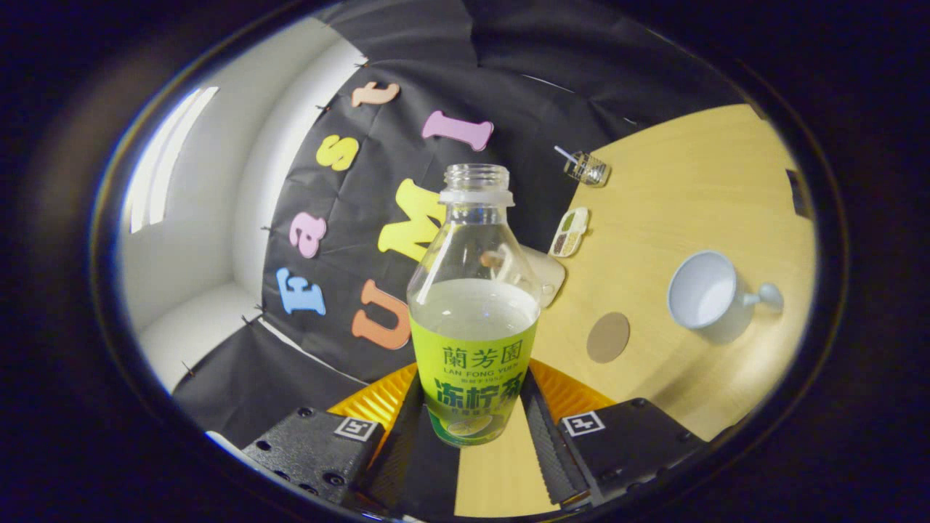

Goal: Take the bottle from table, then pour the juice into the cup, finally place the bottle on the coaster

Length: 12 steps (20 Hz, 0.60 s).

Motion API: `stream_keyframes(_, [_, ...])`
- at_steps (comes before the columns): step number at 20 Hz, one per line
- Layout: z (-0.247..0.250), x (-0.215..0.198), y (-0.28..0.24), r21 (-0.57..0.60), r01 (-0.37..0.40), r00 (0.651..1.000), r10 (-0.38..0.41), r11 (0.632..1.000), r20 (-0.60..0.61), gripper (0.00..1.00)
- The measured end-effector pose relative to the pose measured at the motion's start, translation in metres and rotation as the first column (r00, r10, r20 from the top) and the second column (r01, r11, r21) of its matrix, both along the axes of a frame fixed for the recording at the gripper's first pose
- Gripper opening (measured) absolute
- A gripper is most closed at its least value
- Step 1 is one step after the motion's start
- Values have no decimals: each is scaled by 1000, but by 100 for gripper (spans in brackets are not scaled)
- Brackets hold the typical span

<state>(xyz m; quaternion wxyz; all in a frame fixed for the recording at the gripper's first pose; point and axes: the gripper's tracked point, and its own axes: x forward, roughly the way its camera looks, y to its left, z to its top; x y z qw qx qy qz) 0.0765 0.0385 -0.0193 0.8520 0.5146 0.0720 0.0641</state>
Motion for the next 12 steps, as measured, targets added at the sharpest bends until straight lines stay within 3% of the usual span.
stream_keyframes(5, [3,11,-3,-259,41,999,-31,965,43,78])
stream_keyframes(9, [-7,25,-14,-488,90,996,-88,868,27,78])
stream_keyframes(12, [-15,38,-17,-591,93,993,-114,801,1,78])
